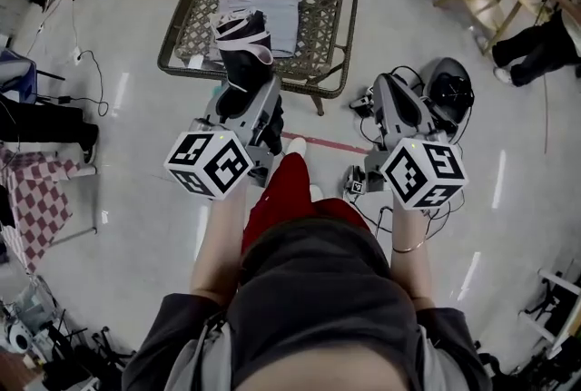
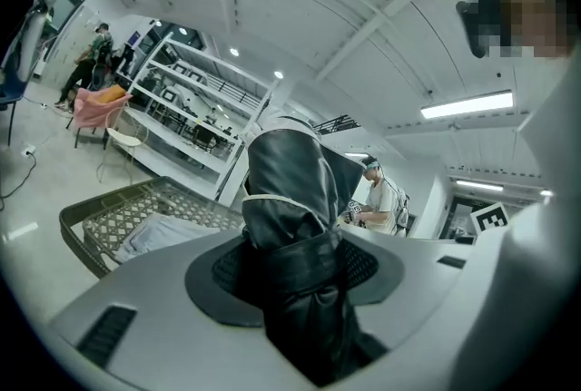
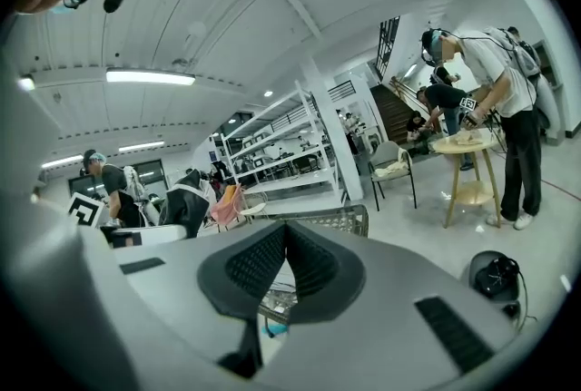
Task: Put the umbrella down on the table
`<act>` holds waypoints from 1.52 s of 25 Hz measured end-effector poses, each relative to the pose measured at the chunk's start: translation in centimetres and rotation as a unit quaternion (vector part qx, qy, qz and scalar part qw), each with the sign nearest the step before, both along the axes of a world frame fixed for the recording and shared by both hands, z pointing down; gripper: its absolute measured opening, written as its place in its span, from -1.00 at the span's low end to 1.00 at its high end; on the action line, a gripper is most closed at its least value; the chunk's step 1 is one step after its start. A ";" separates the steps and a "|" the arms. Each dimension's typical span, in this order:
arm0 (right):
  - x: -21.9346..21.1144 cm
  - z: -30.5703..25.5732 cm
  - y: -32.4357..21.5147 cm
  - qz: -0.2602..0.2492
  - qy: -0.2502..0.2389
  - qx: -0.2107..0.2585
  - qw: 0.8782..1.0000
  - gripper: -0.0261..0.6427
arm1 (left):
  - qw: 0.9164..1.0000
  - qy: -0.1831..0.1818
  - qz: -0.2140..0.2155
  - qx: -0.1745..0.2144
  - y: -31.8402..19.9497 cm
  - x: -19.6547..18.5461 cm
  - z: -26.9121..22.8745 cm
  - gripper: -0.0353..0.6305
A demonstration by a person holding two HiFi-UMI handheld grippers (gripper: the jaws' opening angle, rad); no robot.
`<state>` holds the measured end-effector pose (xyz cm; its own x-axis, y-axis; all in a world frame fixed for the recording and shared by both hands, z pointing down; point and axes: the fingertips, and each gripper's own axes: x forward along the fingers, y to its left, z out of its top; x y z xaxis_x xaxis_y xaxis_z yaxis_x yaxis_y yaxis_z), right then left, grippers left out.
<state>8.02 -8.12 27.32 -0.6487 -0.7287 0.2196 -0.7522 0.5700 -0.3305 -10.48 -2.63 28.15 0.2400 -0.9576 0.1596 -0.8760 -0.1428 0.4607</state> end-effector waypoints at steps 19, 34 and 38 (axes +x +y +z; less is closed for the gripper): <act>-1.3 2.9 -9.0 0.094 0.027 -0.041 0.994 -0.87 | 0.993 0.030 0.103 -0.040 -14.7 -0.9 3.6 -0.28; -2.1 6.3 -12.4 0.122 0.042 -0.071 0.989 -0.87 | 0.982 0.038 0.153 -0.101 -20.5 1.6 9.5 -0.28; -1.7 7.8 -12.9 0.124 0.049 -0.085 0.987 -0.87 | 0.979 0.041 0.159 -0.123 -21.3 2.6 11.8 -0.28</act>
<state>6.33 -21.03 35.16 -0.4240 -0.8103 0.4045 -0.8949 0.3062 -0.3245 -7.88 -23.93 39.90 0.5411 -0.7677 0.3432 -0.7643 -0.2787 0.5815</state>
